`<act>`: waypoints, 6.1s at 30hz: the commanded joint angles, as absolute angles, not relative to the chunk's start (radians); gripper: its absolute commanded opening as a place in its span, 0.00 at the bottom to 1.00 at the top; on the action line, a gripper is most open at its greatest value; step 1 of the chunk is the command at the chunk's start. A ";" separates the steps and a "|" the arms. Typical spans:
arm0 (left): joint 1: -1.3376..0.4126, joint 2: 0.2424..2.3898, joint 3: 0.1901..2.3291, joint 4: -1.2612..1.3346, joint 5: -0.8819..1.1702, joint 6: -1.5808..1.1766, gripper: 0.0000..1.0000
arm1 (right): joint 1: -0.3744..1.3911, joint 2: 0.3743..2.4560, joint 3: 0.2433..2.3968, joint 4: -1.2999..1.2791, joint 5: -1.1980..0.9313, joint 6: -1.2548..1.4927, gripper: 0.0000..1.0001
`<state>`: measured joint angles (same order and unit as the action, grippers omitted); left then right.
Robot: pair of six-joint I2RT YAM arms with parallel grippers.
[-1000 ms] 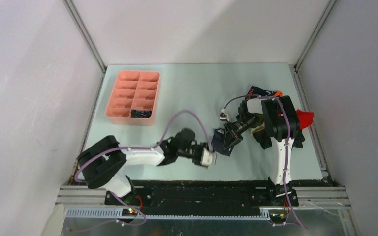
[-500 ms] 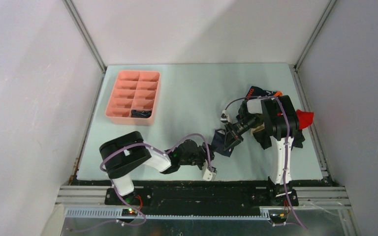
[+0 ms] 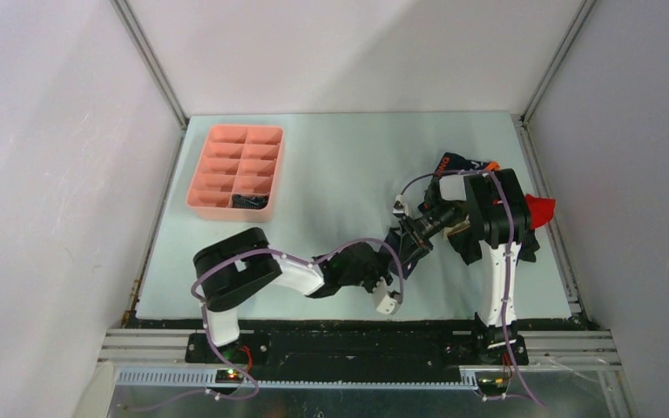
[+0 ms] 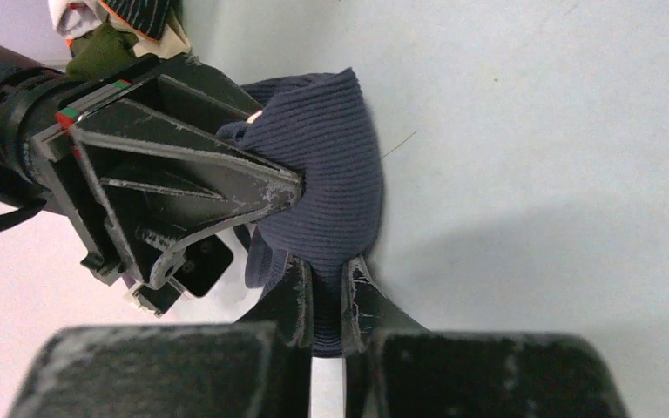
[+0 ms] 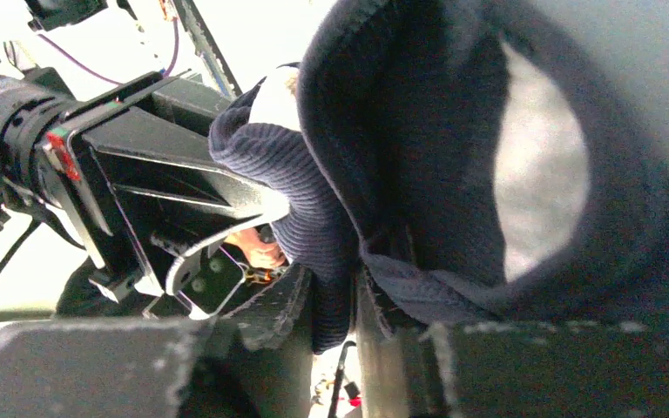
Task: Roll the underwear
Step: Roll the underwear to the center of the board.
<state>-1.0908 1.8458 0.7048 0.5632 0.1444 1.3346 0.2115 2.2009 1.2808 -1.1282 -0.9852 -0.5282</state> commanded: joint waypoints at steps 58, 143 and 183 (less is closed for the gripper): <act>-0.793 2.440 1.900 -0.990 1.132 0.441 0.00 | 0.690 1.117 0.494 -0.298 -0.331 -0.924 0.52; -0.979 2.008 1.367 -0.776 0.546 1.103 0.00 | -0.103 0.453 0.608 -0.919 -0.736 -1.067 0.76; -0.790 2.191 1.559 -0.839 0.883 0.697 0.24 | 0.613 1.108 0.401 -0.123 -0.395 -1.141 0.36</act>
<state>-0.8196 2.1788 1.6176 -0.7788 0.8852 0.8230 0.6361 1.0256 0.3157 -0.0811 -0.3599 -1.1213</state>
